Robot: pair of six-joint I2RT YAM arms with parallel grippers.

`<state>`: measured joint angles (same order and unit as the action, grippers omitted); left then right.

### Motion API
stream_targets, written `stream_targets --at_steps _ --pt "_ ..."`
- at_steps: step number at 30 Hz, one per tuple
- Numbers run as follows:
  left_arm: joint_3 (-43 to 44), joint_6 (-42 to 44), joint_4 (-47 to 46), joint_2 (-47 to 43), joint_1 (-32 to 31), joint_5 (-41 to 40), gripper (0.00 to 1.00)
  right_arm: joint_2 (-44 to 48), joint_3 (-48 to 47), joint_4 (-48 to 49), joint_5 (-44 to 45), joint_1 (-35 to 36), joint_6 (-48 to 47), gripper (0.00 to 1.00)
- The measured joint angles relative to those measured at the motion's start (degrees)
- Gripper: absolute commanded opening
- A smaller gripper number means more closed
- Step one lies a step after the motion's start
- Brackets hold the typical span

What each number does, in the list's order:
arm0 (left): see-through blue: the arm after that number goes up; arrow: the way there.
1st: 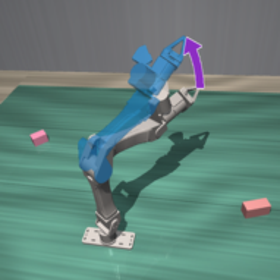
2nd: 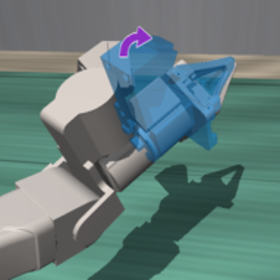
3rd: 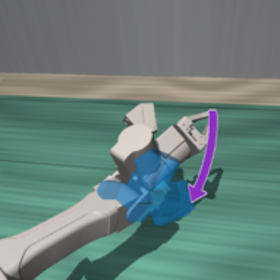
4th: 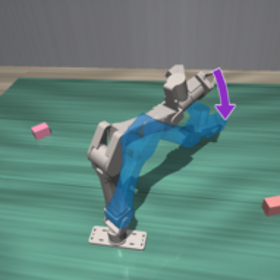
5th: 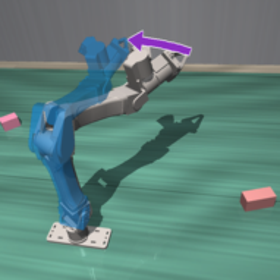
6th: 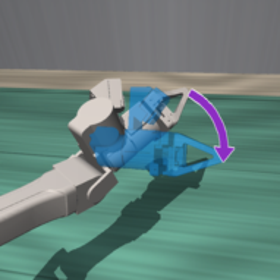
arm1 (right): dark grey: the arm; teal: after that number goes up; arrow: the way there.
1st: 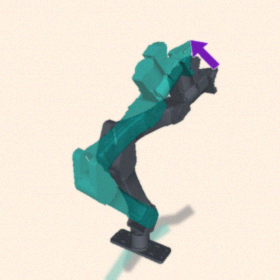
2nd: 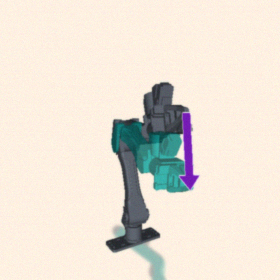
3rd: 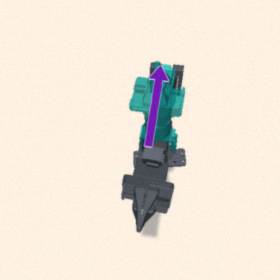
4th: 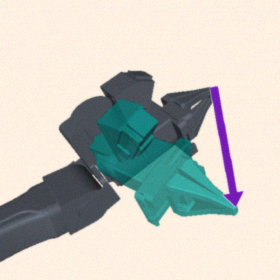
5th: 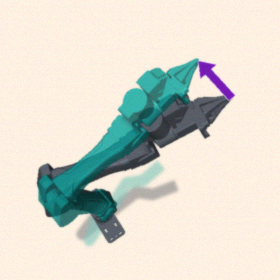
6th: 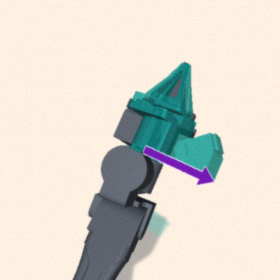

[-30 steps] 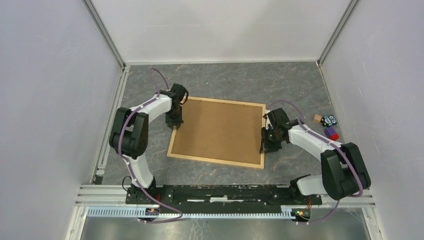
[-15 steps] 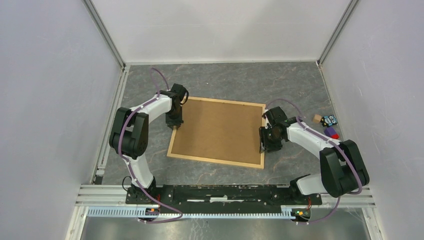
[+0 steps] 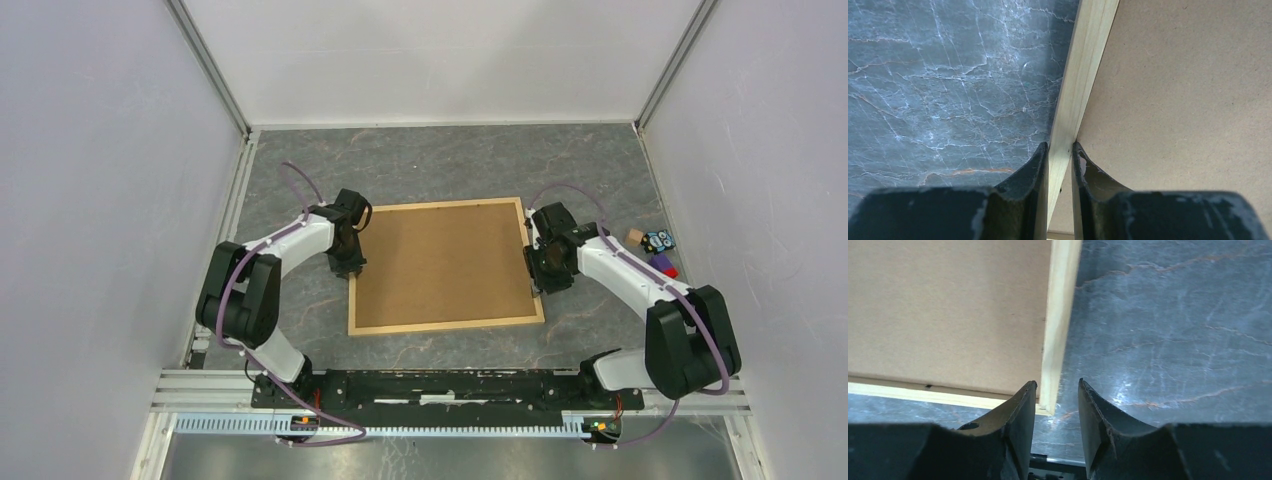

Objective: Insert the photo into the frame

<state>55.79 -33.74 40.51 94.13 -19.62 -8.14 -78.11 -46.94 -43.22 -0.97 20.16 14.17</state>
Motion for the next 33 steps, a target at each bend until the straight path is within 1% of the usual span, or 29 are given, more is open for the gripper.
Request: stream_targets --at_steps 3,7,16,20,33 --pt "-0.2 -0.5 0.0 -0.2 -0.2 0.0 0.02 -1.0 -0.9 -1.5 2.4 0.0 -1.5 0.4" --pt "-0.2 -0.5 0.0 -0.2 -0.3 -0.3 0.02 -2.0 -1.9 -1.5 4.3 0.0 -3.0 0.36" --pt "-1.2 -0.5 -0.9 -1.0 -0.4 -0.7 0.02 -7.1 -2.9 1.0 4.0 1.2 -3.3 0.35" --pt "-1.4 -0.5 -1.2 -1.2 -0.4 -0.8 0.02 -8.4 -3.0 1.7 4.1 1.9 -3.1 0.32" --pt "-1.5 -0.5 -1.3 -1.3 -0.4 -1.0 0.02 -8.6 -4.1 1.9 4.7 1.9 -2.4 0.3"
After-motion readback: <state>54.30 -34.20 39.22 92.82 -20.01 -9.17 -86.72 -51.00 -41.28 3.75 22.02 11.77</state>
